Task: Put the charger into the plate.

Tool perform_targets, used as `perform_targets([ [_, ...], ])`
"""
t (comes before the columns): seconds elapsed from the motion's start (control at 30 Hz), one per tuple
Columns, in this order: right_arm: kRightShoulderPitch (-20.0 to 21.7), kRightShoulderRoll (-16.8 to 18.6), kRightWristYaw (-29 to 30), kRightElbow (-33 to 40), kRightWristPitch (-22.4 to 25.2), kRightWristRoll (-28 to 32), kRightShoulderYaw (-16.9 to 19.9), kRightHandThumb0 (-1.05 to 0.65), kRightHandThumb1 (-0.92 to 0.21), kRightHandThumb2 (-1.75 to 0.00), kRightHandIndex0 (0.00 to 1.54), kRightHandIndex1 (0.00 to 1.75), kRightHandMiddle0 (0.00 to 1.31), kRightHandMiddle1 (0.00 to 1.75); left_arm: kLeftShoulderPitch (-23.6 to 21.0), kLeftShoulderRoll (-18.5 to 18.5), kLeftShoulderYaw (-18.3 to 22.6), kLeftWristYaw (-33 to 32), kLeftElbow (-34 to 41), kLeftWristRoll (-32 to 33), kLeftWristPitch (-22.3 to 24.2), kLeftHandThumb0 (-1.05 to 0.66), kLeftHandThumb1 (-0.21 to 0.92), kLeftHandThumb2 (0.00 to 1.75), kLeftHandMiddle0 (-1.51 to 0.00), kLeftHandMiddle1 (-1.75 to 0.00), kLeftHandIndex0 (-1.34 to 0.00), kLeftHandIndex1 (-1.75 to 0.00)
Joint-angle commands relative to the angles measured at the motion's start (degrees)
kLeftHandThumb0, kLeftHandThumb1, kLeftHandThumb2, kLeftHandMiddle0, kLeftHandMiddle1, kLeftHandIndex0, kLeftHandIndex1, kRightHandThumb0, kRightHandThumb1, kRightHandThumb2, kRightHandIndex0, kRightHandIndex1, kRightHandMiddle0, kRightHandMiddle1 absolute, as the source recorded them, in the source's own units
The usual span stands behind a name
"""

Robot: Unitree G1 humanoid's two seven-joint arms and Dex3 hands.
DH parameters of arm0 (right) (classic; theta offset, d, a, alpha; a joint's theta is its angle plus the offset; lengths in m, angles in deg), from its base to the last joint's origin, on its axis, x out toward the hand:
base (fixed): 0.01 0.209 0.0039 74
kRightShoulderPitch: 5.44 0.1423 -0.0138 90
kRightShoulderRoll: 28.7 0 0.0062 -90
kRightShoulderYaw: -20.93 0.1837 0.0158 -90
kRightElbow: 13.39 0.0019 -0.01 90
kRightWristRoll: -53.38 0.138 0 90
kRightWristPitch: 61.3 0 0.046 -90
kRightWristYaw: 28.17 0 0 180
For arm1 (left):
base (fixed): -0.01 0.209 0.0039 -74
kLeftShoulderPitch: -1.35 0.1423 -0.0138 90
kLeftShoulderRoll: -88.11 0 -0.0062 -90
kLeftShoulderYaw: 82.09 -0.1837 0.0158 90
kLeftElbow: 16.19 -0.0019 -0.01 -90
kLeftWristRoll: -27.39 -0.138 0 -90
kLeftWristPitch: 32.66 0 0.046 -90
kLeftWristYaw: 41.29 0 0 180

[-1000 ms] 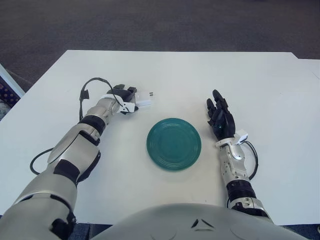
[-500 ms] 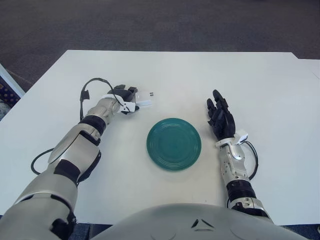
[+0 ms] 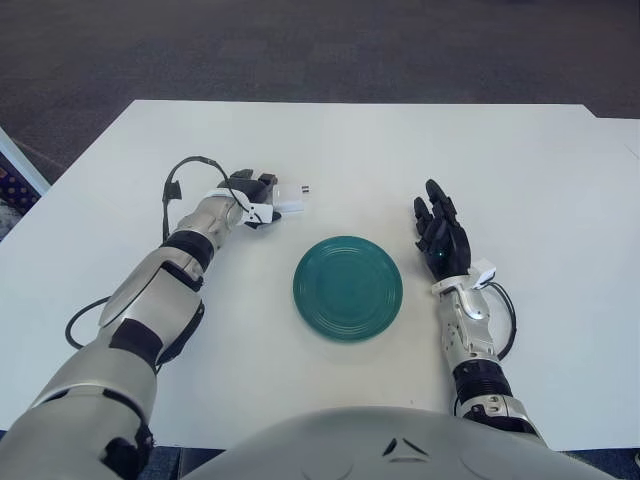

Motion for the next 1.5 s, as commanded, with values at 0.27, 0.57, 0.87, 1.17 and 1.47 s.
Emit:
perform_targets([
  [0.27,-6.87,1.21,0.24,-7.72,4.13,0.58,0.37,-0.98,-0.92,-0.98,0.0,0.0,0.0,0.13,-1.65,1.4,-0.69,0.4,0.07,-0.83,0.08,-1.05,0.92,0.72,-0.02,-0.01,-0.01,-0.6],
  [0.57,-6.93,1.81,0.8,-7.54,3.78,0.53,0.34,-0.97,-0.92,-0.99,0.0,0.0,0.01,0.15,-1.97,1.32,-0.56,0.02,0.31,-0.77,0.26,-1.05,0.92,0.72,-0.03,0.0,-0.02,-0.62],
  [0.87,-6.97,1.83,1.86,-7.52,4.13,0.07,0.11,-0.97,-0.92,-0.99,0.0,0.0,0.0,0.16,-2.36,1.5,-0.81,-3.87,0.28,-2.0,1.78,-1.05,0.92,0.71,0.0,0.0,-0.03,-0.63],
  [1.17,-7.0,1.85,1.49,-7.37,4.51,0.63,0.12,-0.98,-0.92,-0.98,0.0,0.0,0.0,0.17,-2.71,1.41,-0.12,-6.34,0.36,-2.17,2.41,-1.05,0.92,0.69,0.0,0.0,-0.05,-0.65],
  [1.47,-6.96,1.91,1.77,-7.34,4.93,0.3,-0.14,-0.98,-0.92,-0.99,0.0,0.0,0.0,0.14,-3.63,0.64,-0.34,-6.61,0.75,-2.6,1.94,-1.05,0.92,0.69,0.0,0.0,-0.06,-0.66],
])
